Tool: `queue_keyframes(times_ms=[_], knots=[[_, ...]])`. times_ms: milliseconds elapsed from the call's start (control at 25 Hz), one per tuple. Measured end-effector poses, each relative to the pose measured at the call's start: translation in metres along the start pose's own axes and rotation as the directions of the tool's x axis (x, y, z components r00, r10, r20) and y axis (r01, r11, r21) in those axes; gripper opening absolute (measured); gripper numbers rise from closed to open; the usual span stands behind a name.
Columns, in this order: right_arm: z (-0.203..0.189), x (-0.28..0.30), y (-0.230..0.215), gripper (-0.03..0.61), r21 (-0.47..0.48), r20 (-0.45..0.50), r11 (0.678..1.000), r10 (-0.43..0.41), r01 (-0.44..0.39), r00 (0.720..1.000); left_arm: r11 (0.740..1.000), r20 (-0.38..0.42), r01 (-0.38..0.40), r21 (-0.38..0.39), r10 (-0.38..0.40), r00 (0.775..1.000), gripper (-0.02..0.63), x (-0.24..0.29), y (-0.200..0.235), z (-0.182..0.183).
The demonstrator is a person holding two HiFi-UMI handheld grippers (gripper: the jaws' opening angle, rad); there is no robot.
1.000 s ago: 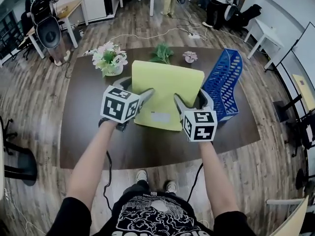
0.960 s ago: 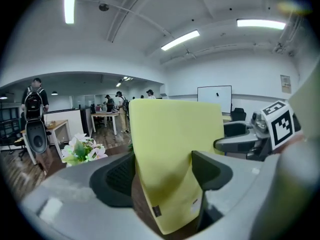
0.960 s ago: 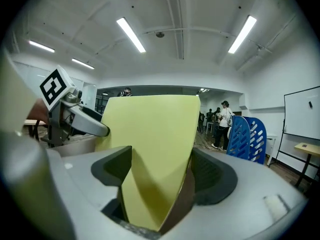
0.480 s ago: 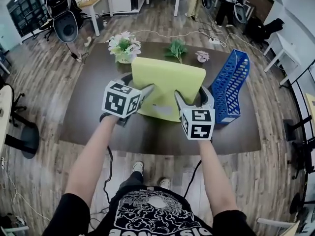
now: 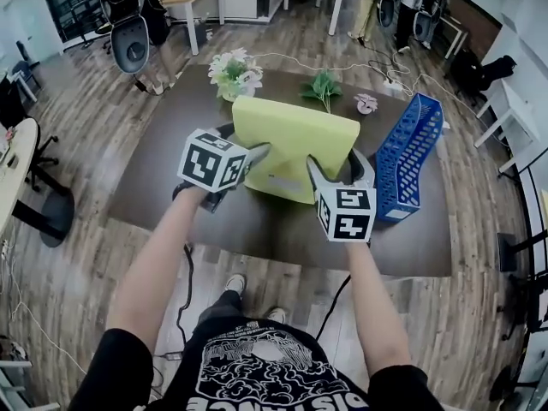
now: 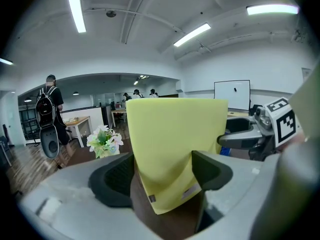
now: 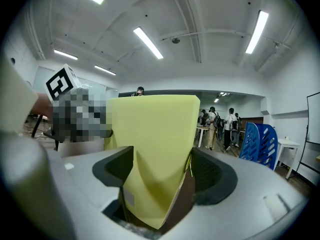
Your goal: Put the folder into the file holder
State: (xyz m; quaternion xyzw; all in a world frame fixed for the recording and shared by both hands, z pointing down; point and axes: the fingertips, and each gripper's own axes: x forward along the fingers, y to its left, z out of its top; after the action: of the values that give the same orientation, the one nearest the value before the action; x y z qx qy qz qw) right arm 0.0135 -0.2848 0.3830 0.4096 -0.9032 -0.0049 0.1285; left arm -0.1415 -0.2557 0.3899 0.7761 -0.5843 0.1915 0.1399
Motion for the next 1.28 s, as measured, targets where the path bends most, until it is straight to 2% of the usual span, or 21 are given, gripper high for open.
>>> queue_keyframes(times_ms=[520,1040,1280], knots=[[0.0,-0.005,0.004,0.353,-0.033,0.014,0.989,0.146,-0.145,0.989,0.999,-0.006,-0.047,-0.009,0.047,0.999,0.368,-0.01,-0.002,-0.005],[0.008,-0.01,0.0,0.354,-0.05,0.064,0.973,0.226,-0.224,0.972,0.997,-0.026,-0.076,0.019,0.076,0.997,0.368,-0.018,-0.004,-0.008],[0.011,-0.008,-0.009,0.364,-0.02,0.08,0.946,0.324,-0.324,0.943,0.996,-0.024,-0.089,0.016,0.089,0.996,0.368,-0.018,-0.003,-0.01]])
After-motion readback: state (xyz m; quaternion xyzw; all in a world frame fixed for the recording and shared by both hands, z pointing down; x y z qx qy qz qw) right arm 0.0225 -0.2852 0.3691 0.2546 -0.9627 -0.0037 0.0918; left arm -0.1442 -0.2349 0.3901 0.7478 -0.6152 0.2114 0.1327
